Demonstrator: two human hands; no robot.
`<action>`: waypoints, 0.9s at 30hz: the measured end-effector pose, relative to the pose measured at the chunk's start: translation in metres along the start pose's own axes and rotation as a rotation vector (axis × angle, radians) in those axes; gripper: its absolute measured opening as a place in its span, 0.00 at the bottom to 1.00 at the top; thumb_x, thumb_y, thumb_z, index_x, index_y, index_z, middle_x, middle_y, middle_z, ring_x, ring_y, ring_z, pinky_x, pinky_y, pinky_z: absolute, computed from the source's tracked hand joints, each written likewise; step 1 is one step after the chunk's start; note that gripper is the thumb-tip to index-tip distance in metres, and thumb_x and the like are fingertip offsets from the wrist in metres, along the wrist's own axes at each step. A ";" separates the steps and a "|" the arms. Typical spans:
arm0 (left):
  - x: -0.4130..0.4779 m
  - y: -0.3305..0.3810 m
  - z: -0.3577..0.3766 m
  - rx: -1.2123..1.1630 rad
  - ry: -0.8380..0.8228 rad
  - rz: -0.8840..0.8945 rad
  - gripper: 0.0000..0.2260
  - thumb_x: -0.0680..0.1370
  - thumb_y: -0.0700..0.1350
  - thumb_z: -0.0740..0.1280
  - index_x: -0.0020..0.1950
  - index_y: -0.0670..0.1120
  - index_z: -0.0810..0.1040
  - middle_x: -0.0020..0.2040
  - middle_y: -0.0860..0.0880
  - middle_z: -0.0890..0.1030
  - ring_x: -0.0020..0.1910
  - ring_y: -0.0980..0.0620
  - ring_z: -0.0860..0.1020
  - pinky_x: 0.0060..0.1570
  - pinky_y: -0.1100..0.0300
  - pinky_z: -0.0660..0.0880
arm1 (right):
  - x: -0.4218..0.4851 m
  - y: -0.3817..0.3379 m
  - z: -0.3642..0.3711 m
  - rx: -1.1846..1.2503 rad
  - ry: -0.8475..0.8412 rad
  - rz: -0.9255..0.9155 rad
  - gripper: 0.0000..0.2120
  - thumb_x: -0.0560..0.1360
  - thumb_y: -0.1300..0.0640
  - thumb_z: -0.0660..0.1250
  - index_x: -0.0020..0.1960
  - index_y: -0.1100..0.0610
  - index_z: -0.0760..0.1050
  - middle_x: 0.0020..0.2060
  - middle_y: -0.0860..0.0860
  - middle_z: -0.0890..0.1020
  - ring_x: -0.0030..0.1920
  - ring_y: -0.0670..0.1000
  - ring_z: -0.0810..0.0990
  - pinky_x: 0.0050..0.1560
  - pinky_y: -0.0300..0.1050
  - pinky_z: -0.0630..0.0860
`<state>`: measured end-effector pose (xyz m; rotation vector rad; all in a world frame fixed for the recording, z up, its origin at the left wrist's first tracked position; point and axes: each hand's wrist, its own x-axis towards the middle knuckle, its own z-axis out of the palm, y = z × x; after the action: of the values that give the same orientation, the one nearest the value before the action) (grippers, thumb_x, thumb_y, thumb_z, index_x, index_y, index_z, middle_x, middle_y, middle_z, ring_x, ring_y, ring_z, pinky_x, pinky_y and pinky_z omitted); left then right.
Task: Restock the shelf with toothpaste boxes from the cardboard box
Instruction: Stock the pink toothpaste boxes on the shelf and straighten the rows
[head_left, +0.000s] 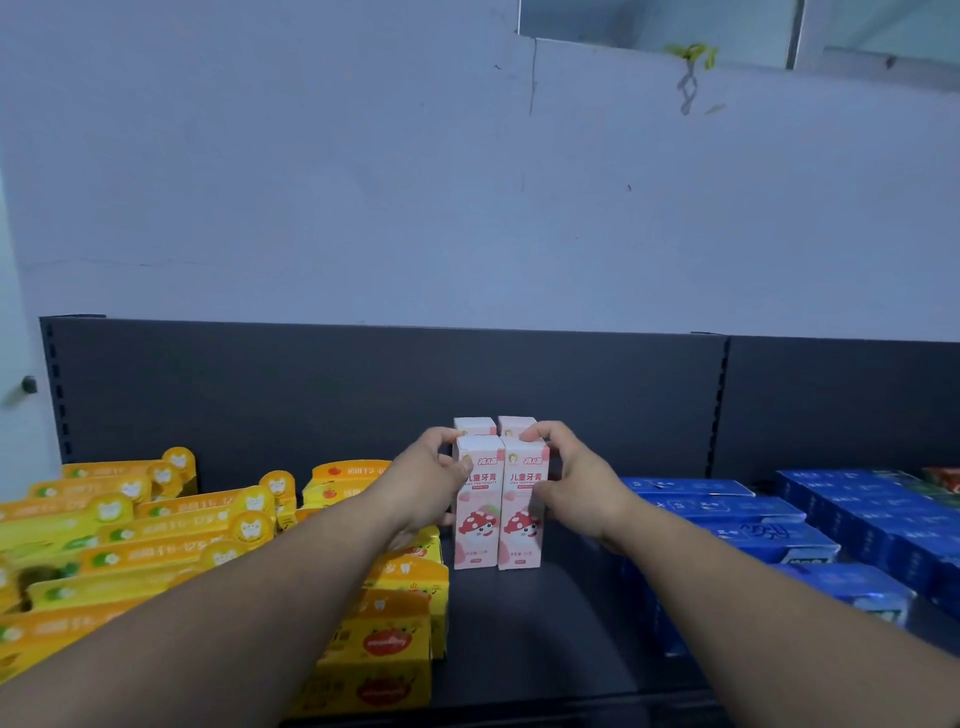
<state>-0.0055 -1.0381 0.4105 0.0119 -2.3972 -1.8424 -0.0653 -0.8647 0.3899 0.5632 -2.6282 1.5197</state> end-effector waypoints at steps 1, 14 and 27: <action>0.000 -0.001 -0.001 0.037 0.004 0.006 0.16 0.82 0.44 0.61 0.69 0.50 0.65 0.49 0.49 0.79 0.46 0.53 0.80 0.40 0.56 0.80 | -0.001 -0.001 0.000 -0.013 0.007 -0.009 0.27 0.73 0.70 0.65 0.56 0.39 0.67 0.58 0.49 0.79 0.53 0.50 0.82 0.44 0.49 0.83; -0.008 0.022 0.046 1.136 0.401 0.447 0.30 0.81 0.60 0.50 0.78 0.51 0.43 0.78 0.48 0.46 0.77 0.43 0.43 0.73 0.41 0.48 | -0.057 -0.019 -0.047 -0.894 0.488 -0.144 0.32 0.78 0.36 0.55 0.77 0.41 0.47 0.78 0.49 0.48 0.78 0.55 0.45 0.77 0.56 0.48; -0.081 0.085 0.283 1.044 0.118 0.715 0.31 0.81 0.61 0.48 0.78 0.49 0.41 0.78 0.47 0.41 0.77 0.42 0.40 0.73 0.39 0.44 | -0.228 0.043 -0.226 -1.112 0.724 0.192 0.33 0.77 0.34 0.51 0.78 0.42 0.46 0.78 0.50 0.46 0.78 0.56 0.42 0.76 0.60 0.43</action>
<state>0.0529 -0.7372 0.4140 -0.5296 -2.4822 -0.2235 0.1022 -0.5889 0.4191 -0.2883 -2.3942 0.0271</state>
